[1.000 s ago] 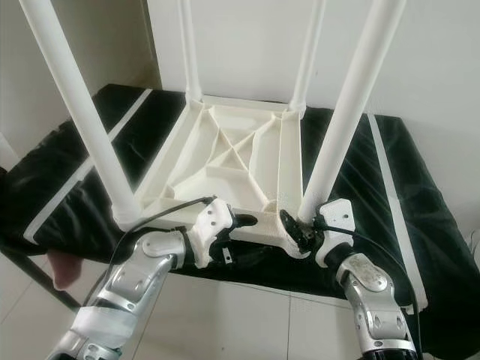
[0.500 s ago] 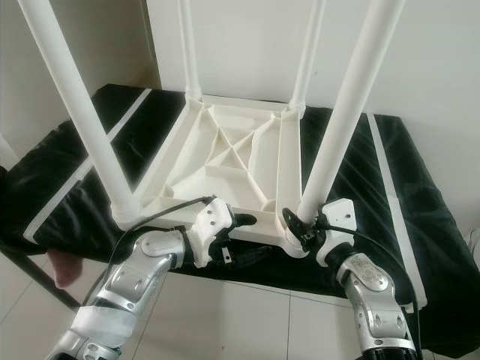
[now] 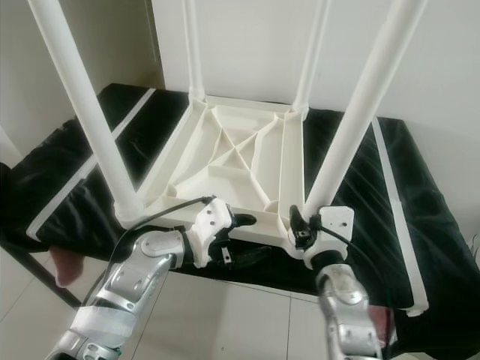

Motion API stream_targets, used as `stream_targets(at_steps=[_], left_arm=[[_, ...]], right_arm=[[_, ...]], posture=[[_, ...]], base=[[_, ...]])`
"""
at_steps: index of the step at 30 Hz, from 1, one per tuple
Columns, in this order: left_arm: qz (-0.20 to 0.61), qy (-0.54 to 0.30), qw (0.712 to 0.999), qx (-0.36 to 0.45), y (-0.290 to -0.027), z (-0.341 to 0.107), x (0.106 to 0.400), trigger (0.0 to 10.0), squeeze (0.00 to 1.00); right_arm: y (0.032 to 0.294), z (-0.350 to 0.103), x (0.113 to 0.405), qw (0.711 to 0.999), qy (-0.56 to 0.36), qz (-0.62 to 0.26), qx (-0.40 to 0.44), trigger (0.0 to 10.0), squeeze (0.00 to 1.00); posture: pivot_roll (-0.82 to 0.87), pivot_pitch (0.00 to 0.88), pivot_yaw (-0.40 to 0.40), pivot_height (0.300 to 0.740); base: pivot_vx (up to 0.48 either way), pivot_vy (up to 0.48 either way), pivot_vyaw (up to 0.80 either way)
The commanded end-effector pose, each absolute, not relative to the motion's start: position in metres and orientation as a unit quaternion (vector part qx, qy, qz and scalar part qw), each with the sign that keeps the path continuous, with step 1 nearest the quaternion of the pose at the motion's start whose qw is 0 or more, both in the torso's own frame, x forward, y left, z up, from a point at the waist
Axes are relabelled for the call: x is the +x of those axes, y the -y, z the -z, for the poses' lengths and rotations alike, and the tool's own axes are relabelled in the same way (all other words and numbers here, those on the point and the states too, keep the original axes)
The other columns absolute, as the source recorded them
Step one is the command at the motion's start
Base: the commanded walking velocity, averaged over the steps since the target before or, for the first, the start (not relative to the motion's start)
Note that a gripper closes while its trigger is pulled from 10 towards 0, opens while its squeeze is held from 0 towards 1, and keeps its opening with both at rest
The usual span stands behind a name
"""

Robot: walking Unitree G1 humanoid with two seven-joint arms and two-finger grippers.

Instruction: Building children table

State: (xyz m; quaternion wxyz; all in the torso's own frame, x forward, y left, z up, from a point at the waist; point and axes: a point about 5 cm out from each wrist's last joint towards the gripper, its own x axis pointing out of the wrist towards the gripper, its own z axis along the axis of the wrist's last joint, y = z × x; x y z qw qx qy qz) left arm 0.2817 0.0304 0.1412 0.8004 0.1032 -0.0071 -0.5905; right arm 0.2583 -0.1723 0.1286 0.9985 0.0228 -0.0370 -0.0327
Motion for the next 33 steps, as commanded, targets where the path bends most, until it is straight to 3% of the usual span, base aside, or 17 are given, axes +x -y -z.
stream_targets(at_steps=[1, 15, 17, 18, 19, 31, 32, 33], left_arm=[[0.549, 0.017, 0.829, 0.109, -0.032, -0.144, 0.287, 10.0, 0.00], [0.551, 0.019, 0.827, 0.110, -0.032, -0.146, 0.288, 10.0, 0.00], [0.551, 0.019, 0.827, 0.110, -0.032, -0.147, 0.289, 10.0, 0.00], [0.550, 0.019, 0.828, 0.110, -0.032, -0.147, 0.289, 10.0, 0.00], [0.550, 0.019, 0.828, 0.110, -0.032, -0.147, 0.289, 10.0, 0.00], [0.548, 0.020, 0.828, 0.111, -0.032, -0.147, 0.288, 10.0, 0.00], [0.549, 0.019, 0.828, 0.112, -0.033, -0.146, 0.288, 10.0, 0.00], [0.549, 0.019, 0.828, 0.112, -0.033, -0.146, 0.288, 10.0, 0.00]], right_arm=[[0.180, -0.116, 0.254, 0.995, 0.003, 0.093, 0.036, 10.0, 0.00], [0.173, -0.123, 0.252, 0.989, 0.014, 0.138, 0.059, 10.0, 0.00], [0.173, -0.124, 0.252, 0.988, 0.015, 0.139, 0.058, 10.0, 0.05], [0.172, -0.124, 0.252, 0.988, 0.016, 0.140, 0.060, 10.0, 0.41], [0.172, -0.125, 0.252, 0.988, 0.017, 0.140, 0.064, 10.0, 1.00], [0.182, -0.133, 0.253, 0.997, 0.040, 0.055, 0.024, 10.0, 1.00], [0.187, -0.134, 0.254, 0.999, 0.037, 0.031, 0.013, 10.0, 0.69], [0.187, -0.134, 0.254, 0.999, 0.037, 0.031, 0.013, 10.0, 0.69]], posture=[[-0.02, 0.019, -0.028, 0.740], [-0.02, 0.022, -0.020, 0.740], [-0.02, 0.023, -0.020, 0.740], [-0.02, 0.023, -0.020, 0.740], [-0.02, 0.023, -0.021, 0.740], [-0.02, 0.026, -0.018, 0.740], [-0.03, 0.026, -0.015, 0.740], [-0.03, 0.026, -0.015, 0.740]], base=[[0.000, 0.000, 0.00], [0.000, 0.000, 0.00], [0.000, 0.000, 0.00], [0.000, 0.000, 0.00], [0.000, 0.000, 0.00], [0.000, 0.000, 0.00], [0.000, 0.000, 0.00], [0.000, 0.000, 0.00]])
